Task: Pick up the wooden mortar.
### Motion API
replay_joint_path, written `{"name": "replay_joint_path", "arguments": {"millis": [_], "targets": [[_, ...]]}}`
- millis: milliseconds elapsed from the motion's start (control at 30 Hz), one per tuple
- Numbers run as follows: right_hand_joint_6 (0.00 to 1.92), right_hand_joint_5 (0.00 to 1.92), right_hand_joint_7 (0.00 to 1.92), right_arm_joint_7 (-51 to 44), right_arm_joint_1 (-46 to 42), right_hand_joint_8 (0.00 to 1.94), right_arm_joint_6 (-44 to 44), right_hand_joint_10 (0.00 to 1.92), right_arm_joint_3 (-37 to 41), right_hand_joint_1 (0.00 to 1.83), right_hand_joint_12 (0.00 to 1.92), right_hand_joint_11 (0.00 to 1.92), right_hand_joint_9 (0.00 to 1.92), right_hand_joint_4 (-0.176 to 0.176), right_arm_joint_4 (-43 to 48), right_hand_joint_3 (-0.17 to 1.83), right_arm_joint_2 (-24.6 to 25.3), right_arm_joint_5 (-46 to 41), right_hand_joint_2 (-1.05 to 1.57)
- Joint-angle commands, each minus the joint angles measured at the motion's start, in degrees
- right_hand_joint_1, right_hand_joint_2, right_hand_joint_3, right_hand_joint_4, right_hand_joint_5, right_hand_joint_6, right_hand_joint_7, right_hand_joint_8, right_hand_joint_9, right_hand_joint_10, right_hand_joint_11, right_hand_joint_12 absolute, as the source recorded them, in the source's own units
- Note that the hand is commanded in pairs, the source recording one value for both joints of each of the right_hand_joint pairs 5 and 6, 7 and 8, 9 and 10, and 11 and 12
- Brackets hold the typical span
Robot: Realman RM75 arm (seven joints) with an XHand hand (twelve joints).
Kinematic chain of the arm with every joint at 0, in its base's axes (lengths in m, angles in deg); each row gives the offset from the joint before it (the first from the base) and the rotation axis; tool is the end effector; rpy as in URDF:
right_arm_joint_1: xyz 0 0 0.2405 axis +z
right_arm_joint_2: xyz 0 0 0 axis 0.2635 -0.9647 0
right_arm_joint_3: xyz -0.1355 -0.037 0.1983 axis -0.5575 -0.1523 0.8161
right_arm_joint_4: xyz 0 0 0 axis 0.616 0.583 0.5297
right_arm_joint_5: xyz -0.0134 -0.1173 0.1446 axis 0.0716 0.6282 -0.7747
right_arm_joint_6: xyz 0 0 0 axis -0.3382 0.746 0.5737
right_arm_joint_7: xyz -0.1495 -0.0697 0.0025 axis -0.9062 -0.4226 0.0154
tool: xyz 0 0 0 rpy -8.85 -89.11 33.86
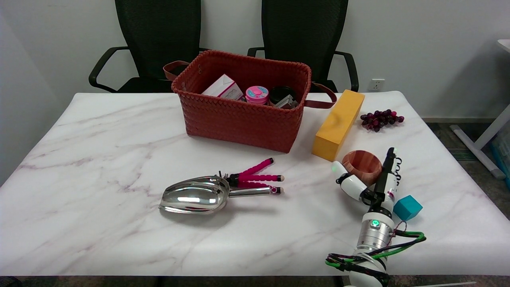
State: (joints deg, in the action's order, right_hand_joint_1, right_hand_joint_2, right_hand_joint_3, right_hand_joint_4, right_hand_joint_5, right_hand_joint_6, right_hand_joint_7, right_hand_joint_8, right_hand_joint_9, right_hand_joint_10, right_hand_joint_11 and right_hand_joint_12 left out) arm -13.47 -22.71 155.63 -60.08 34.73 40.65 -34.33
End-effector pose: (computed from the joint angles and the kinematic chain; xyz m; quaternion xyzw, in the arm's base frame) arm -0.3188 -0.2112 0.3322 0.2777 -0.2128 0.6187 0.7034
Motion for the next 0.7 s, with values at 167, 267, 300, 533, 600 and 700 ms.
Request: {"name": "replay_joint_path", "arguments": {"millis": [167, 267, 300, 533, 600, 700], "targets": [[0.00, 0.00, 0.00, 1.69, 0.15, 0.00, -0.78, 0.02, 0.06, 1.18, 0.00, 0.00, 0.02, 0.000, -0.56, 0.49, 0.00, -0.46, 0.59], [0.00, 0.00, 0.05, 1.69, 0.15, 0.05, -0.46, 0.13, 0.06, 1.19, 0.00, 0.00, 0.13, 0.000, -0.48, 0.54, 0.00, -0.46, 0.64], [0.01, 0.01, 0.10, 1.69, 0.15, 0.10, -0.38, 0.19, 0.06, 1.19, 0.00, 0.00, 0.19, 0.000, -0.42, 0.54, 0.00, -0.40, 0.65], [0.89, 0.89, 0.63, 1.84, 0.22, 0.63, -0.12, 0.53, 0.30, 1.19, 0.27, 0.27, 0.53, 0.000, -0.16, 0.65, 0.00, 0.02, 0.72], [1.12, 1.12, 0.75, 1.91, 0.24, 0.75, -0.04, 0.61, 0.30, 1.18, 0.34, 0.34, 0.61, 0.000, -0.08, 0.67, 0.00, 0.02, 0.74], [1.17, 1.17, 0.80, 1.93, 0.38, 0.80, 0.32, 0.65, 0.30, 1.18, 0.39, 0.39, 0.65, 0.000, -0.08, 0.69, -0.08, 0.02, 0.77]]}}
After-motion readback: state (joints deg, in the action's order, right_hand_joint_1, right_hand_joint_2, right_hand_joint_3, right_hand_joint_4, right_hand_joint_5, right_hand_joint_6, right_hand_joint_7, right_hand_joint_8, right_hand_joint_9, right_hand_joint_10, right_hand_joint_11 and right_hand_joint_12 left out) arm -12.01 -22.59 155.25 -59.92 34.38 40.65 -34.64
